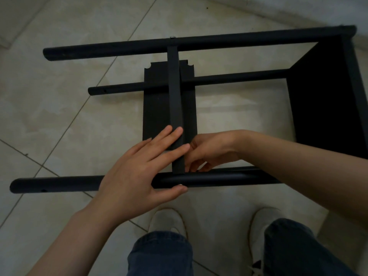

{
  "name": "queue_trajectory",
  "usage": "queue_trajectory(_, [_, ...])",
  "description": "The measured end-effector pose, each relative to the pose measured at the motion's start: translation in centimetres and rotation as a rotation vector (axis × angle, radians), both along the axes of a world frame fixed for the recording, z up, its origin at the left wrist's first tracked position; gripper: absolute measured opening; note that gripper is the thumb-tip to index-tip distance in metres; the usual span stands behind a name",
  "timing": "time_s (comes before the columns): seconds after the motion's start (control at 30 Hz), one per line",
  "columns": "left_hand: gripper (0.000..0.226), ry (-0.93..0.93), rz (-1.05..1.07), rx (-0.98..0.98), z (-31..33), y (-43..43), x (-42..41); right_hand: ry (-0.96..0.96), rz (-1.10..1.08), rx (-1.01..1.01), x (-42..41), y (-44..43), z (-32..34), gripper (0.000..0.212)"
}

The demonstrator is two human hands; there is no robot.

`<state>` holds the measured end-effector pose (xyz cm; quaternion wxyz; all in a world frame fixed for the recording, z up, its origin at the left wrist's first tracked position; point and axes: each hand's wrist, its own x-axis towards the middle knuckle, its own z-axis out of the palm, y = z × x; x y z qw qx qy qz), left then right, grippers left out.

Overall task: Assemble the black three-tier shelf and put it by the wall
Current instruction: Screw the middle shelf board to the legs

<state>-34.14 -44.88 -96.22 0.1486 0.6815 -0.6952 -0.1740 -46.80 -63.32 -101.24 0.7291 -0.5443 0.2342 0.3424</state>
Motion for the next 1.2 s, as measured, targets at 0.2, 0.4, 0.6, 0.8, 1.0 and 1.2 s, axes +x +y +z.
queue_trajectory(0.2, [0.073, -0.012, 0.001, 0.000, 0.05, 0.07, 0.05, 0.023, -0.005, 0.089, -0.21, -0.21, -0.10, 0.011])
queue_trajectory(0.4, [0.073, -0.004, 0.002, -0.006, -0.01, -0.01, -0.01, 0.071, -0.035, 0.061, 0.02, -0.26, -0.05, 0.024])
queue_trajectory(0.6, [0.073, -0.003, 0.006, -0.010, -0.06, 0.06, 0.04, 0.086, -0.052, 0.104, -0.30, 0.08, -0.12, 0.015])
queue_trajectory(0.8, [0.073, -0.005, 0.001, -0.003, -0.03, 0.03, -0.01, 0.094, -0.075, 0.126, -0.21, 0.05, 0.10, 0.029])
queue_trajectory(1.0, [0.074, -0.020, 0.002, 0.003, -0.06, 0.06, 0.06, 0.067, -0.055, 0.040, 0.05, 0.24, 0.10, 0.006])
queue_trajectory(1.2, [0.073, -0.017, 0.000, -0.001, -0.07, 0.03, 0.00, 0.058, -0.098, 0.174, -0.57, 0.25, 0.20, 0.011])
